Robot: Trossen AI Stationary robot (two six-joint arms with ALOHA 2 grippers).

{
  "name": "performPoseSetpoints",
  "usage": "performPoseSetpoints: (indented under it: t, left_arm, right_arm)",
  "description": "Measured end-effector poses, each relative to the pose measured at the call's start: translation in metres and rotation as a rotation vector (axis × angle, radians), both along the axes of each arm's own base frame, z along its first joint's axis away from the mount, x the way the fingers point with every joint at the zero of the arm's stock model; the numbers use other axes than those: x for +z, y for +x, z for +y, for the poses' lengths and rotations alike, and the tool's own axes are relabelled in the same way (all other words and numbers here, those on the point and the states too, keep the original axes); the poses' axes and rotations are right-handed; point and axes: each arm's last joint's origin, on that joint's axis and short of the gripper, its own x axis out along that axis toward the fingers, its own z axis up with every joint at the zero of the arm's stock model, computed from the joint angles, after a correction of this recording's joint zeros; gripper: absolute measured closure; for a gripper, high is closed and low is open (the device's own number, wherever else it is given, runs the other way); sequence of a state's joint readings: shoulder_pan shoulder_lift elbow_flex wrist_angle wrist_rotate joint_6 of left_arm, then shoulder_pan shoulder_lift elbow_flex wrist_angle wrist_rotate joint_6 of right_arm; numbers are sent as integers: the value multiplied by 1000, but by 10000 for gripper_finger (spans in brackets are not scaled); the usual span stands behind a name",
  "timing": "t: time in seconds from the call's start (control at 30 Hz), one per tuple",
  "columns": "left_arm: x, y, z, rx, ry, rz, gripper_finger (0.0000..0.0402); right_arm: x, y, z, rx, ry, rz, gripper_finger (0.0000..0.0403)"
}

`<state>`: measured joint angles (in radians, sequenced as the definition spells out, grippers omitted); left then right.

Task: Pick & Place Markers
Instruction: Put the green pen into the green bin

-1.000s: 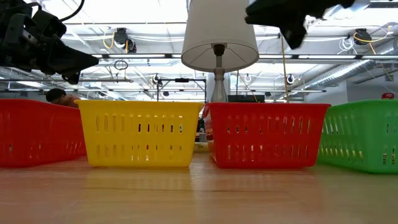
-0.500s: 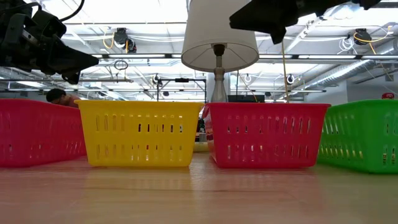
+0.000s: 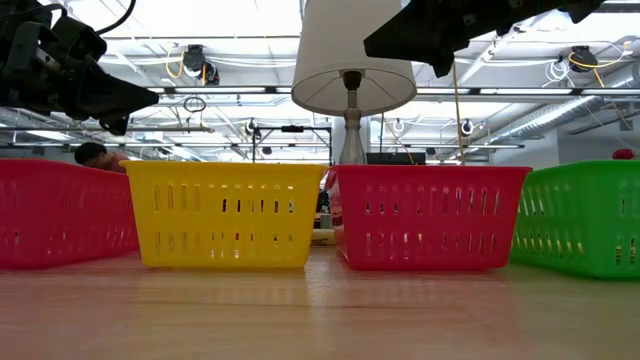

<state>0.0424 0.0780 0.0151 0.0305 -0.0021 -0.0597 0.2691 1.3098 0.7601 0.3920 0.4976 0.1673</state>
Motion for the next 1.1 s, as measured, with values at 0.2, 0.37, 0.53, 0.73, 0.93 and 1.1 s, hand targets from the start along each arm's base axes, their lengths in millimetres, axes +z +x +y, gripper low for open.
performPoseSetpoints:
  t: [0.2, 0.37, 0.53, 0.73, 0.93, 1.1]
  left_arm:
    - [0, 0, 0, 0, 0, 0, 380]
    - [0, 0, 0, 0, 0, 0, 380]
    - [0, 0, 0, 0, 0, 0, 380]
    - [0, 0, 0, 0, 0, 0, 380]
    - [0, 0, 0, 0, 0, 0, 380]
    - [0, 0, 0, 0, 0, 0, 380]
  right_arm:
    - [0, 0, 0, 2, -8, 4, 344]
    - [-1, 0, 0, 2, -10, 11, 344]
    - [-1, 0, 0, 2, -10, 12, 344]
    - [-1, 0, -2, -10, -44, 18, 344]
    - [12, 4, -18, -144, -115, 42, 330]
    - [31, 13, -31, -281, -128, 287, 269]
